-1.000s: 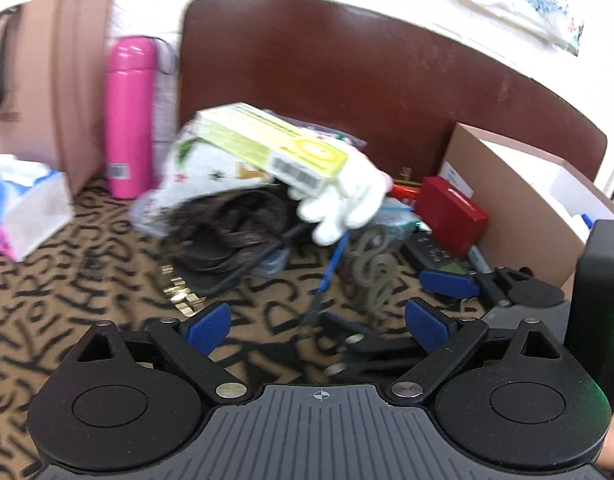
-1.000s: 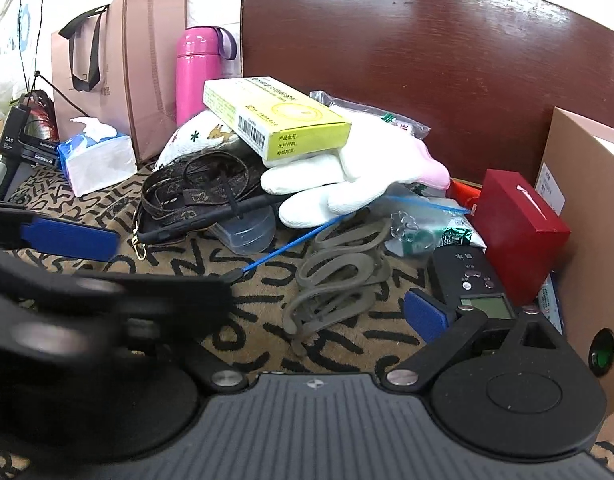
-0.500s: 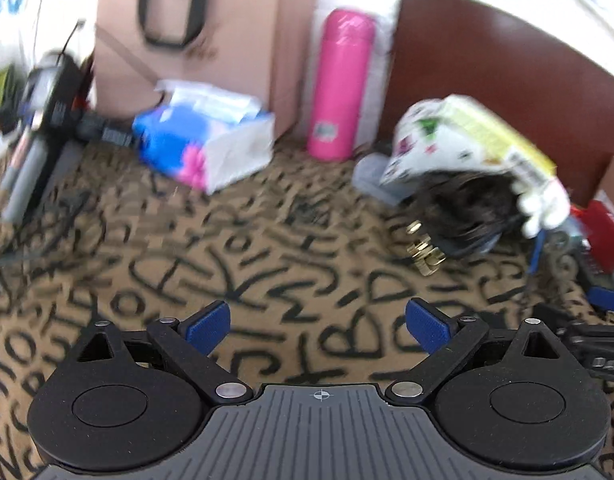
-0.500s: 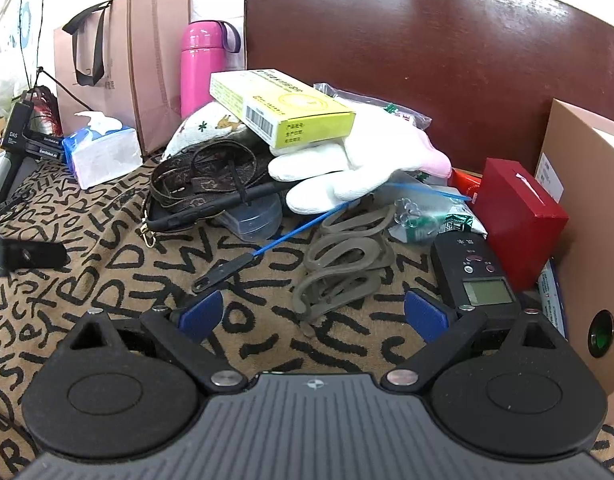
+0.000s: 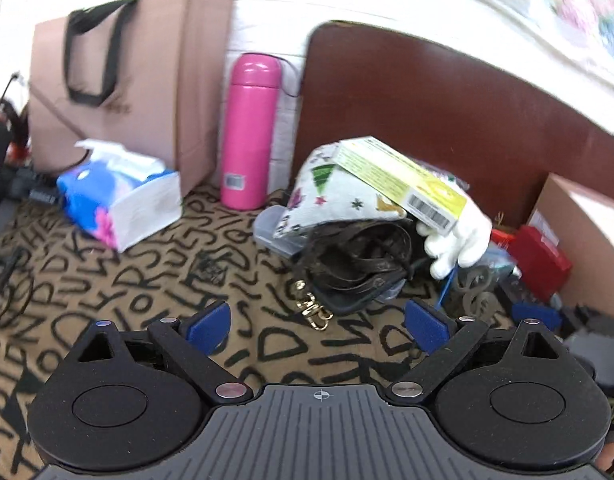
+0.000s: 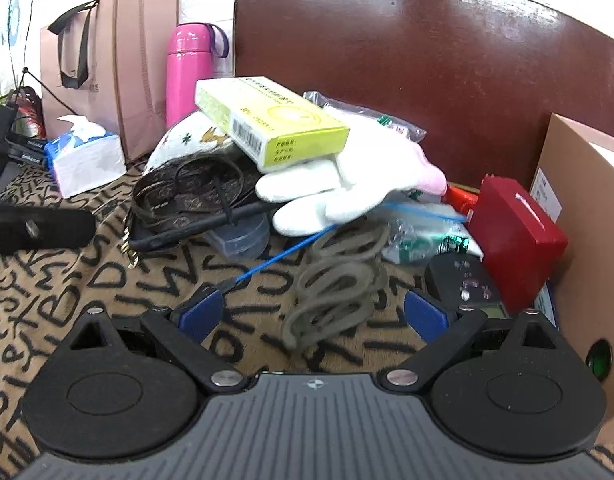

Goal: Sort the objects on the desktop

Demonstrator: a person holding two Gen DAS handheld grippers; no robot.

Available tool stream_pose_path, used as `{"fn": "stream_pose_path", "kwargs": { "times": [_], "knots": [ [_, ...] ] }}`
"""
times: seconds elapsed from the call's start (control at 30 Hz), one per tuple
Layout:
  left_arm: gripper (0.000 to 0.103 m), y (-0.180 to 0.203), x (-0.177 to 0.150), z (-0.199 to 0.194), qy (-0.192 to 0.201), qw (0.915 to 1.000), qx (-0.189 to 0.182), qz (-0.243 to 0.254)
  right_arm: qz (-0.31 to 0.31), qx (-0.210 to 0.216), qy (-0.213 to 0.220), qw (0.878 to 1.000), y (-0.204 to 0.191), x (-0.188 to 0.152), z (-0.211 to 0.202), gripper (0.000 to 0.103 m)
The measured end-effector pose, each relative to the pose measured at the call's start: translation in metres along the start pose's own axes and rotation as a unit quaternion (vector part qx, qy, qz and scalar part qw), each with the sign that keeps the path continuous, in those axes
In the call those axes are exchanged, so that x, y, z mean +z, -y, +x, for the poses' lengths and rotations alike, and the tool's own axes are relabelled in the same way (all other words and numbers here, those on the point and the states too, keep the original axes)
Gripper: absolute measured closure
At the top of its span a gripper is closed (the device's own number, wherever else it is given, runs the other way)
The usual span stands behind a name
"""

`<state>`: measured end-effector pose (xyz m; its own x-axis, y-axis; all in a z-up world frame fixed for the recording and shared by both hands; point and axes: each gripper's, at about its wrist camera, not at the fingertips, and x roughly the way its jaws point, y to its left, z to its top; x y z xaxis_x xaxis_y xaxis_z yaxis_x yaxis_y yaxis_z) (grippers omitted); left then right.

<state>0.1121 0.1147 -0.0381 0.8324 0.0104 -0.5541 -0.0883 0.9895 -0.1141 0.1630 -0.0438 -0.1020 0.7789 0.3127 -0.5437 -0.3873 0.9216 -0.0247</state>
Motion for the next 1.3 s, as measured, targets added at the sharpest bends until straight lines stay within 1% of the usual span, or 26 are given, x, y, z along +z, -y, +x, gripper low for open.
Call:
{"fn": "stream_pose_path", "kwargs": {
  "times": [0.1,0.13,0.2,0.23,0.27,0.3,0.47,0.6,0.63,0.87,1.1,1.2,1.27,1.3],
  "knots": [
    [0.004,0.009,0.000,0.007,-0.008,0.9999,-0.001,0.008,0.000,-0.011,-0.005,1.000,0.004,0.004,0.009,0.008],
    [0.004,0.009,0.000,0.008,-0.010,0.9999,-0.004,0.005,0.002,-0.015,-0.010,1.000,0.006,0.005,0.012,0.011],
    [0.004,0.008,0.001,0.007,-0.011,0.9999,-0.006,0.002,0.013,-0.012,-0.023,1.000,0.010,0.005,0.018,0.028],
    [0.004,0.007,0.001,0.007,-0.011,0.9999,-0.006,0.001,0.020,-0.006,-0.036,0.999,0.013,0.005,0.021,0.051],
    [0.004,0.007,0.001,0.006,-0.011,0.9999,-0.005,0.000,0.029,-0.004,-0.042,0.999,0.015,0.005,0.021,0.051],
    [0.004,0.006,0.001,0.004,-0.010,0.9999,-0.005,-0.003,0.032,-0.004,-0.040,0.999,0.015,0.004,0.018,0.052],
    [0.004,0.003,0.001,-0.002,-0.012,0.9997,-0.013,-0.016,0.008,0.000,-0.044,0.999,0.004,-0.004,0.000,0.053],
    [0.004,0.005,-0.002,-0.007,-0.018,0.9995,-0.018,-0.020,0.015,0.004,-0.048,0.999,0.001,-0.012,-0.015,0.053],
    [0.004,0.006,-0.002,-0.008,-0.018,0.9994,-0.019,-0.020,0.017,0.002,-0.049,0.999,0.001,-0.013,-0.018,0.056],
    [0.003,0.022,-0.008,-0.022,-0.017,0.9994,-0.031,-0.005,0.026,0.011,-0.051,0.998,0.001,-0.025,-0.048,0.057],
    [0.003,0.036,-0.028,-0.021,-0.041,0.9981,-0.045,0.010,0.031,0.028,-0.058,0.997,-0.001,-0.045,-0.081,0.056],
    [0.003,0.039,-0.030,-0.012,-0.052,0.9975,-0.046,0.014,0.023,0.032,-0.057,0.998,-0.001,-0.049,-0.082,0.054],
    [0.003,0.041,-0.028,-0.004,-0.055,0.9973,-0.046,0.018,0.026,0.024,-0.051,0.998,-0.001,-0.047,-0.080,0.038],
    [0.003,0.042,-0.026,0.000,-0.057,0.9971,-0.045,0.024,0.029,0.023,-0.047,0.998,0.000,-0.045,-0.079,0.037]
  ]
}}
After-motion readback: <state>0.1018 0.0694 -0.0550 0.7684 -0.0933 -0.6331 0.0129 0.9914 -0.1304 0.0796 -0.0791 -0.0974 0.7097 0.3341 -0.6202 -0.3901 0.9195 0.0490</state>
